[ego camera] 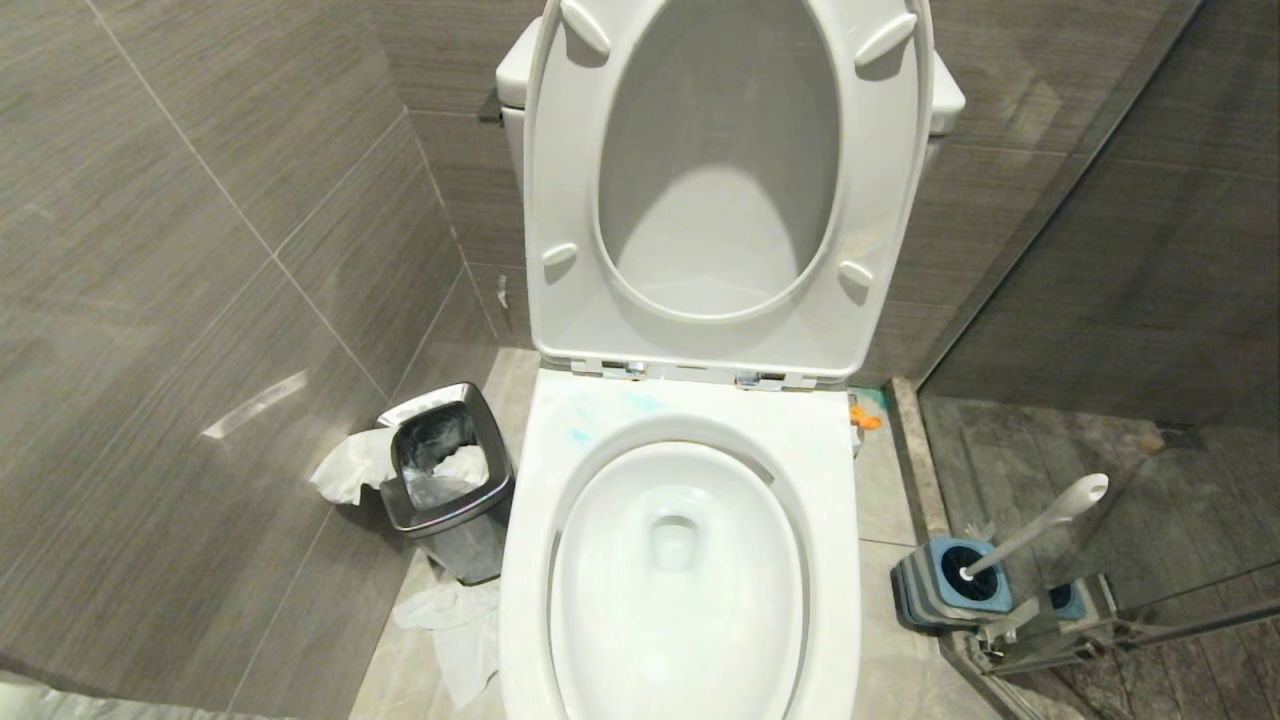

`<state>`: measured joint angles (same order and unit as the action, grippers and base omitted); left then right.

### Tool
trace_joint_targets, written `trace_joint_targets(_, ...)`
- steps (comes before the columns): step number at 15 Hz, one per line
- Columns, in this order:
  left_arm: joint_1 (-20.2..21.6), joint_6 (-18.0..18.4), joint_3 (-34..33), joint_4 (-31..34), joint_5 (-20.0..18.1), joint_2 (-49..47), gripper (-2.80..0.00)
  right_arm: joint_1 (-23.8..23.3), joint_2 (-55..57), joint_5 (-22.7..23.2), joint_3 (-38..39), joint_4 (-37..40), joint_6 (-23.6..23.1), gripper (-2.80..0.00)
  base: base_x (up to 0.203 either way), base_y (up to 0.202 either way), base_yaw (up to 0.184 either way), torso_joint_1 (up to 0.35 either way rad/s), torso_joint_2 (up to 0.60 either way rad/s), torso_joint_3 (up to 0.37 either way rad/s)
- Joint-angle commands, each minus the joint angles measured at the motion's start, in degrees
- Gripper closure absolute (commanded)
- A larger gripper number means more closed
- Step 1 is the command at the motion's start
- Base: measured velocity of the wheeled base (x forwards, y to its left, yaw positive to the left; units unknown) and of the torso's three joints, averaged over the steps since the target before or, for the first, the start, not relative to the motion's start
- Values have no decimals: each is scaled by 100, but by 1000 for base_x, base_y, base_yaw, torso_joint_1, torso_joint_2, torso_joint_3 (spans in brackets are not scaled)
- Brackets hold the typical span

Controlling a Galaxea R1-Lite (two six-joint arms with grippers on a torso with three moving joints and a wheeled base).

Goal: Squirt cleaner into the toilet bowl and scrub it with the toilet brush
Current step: Pour in the cleaning agent

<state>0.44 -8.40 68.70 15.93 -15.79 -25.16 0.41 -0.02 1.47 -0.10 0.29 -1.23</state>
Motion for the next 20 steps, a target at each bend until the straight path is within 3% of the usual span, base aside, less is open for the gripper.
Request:
trace_joint_targets(1,21,47,-516,6,13,709,0,2,2,3,1,-1,-9,0,0,0,0,0,0,0)
trace_joint_targets(11,54,813,-1438,-30,162,1362,0,2,2,3,1,6,0,0,0,0,0,0,0,0)
trace_joint_targets(14,4,1023,-2216,-162,472,1626,0,2,2,3,1,6,-6,0,0,0,0,0,0,0)
trace_joint_targets(20,-34,1094,-3885,-1180,761,2509,0,2,2,3,1,-3,-5,0,0,0,0,0,0,0)
